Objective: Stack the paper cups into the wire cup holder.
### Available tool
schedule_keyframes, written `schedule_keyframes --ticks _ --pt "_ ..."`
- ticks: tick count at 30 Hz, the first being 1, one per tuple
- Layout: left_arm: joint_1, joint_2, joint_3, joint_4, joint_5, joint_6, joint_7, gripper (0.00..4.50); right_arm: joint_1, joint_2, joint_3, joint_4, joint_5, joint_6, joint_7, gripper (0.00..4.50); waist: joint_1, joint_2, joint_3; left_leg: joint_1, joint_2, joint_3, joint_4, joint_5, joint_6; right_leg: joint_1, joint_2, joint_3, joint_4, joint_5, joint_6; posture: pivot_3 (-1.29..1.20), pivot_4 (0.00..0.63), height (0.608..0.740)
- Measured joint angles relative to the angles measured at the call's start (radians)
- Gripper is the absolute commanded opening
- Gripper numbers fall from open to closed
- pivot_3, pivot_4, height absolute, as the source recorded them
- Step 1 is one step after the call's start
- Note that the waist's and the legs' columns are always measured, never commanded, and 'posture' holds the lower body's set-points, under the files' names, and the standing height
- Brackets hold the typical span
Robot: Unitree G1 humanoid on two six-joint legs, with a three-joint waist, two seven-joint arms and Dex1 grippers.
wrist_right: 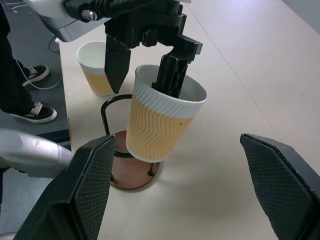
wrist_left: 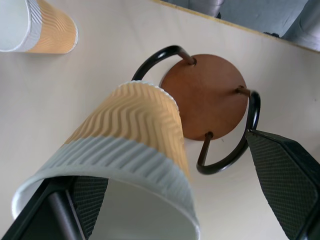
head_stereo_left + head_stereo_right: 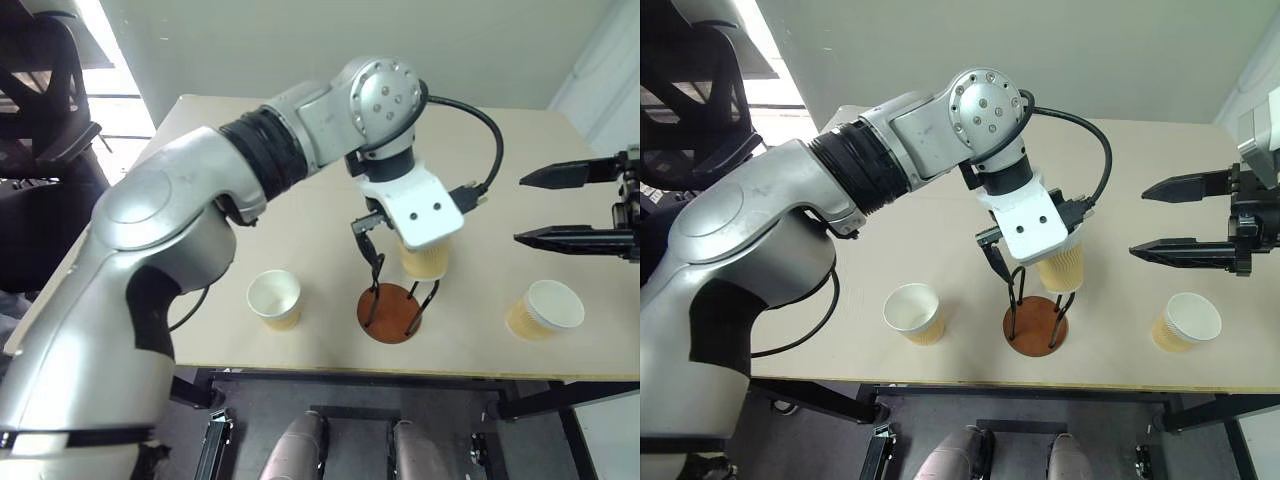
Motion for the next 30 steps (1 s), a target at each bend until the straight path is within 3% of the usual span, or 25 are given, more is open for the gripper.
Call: schedule_keyframes --ticks 4,7,18,30 --pt "0.0 -0.018 0.018 0.005 0.002 0.001 0.0 4.44 0.0 -0.001 0.0 0.0 -0.001 0.0 0.0 4.06 0.001 0.0 0.0 0.0 0.0 0.0 0.0 0.0 0.0 0.0 0.0 0.0 -0.001 0.0 0.0 0.0 0.15 0.74" --pt "0.0 -0.02 0.017 -0.006 -0.003 0.013 0.0 3.91 0.0 -0.002 0.0 0.001 -0.002 0.0 0.0 4.06 0.0 0.0 0.0 0.0 0.0 0.0 0.0 -0.001 0.0 0.0 0.0 0.0 -0.001 0.0 0.0 0.0 0.15 0.74" --pt "-0.005 0.024 -0.018 -0.044 -0.045 0.046 -0.001 0.03 -0.001 -0.005 0.0 0.008 -0.003 -0.003 0.001 4.06 0.004 0.0 0.0 0.0 0.0 0.0 0.001 -0.001 0.0 0.001 0.0 0.0 -0.001 0.0 0.0 0.0 0.15 0.74" --pt "-0.106 0.084 -0.178 -0.099 -0.129 0.028 -0.001 0.03 -0.004 -0.01 0.0 0.018 -0.01 -0.009 0.005 4.06 0.004 0.0 0.0 0.0 0.0 0.0 0.001 -0.003 0.0 0.002 0.0 0.0 -0.003 0.0 0.001 0.0 0.15 0.74"
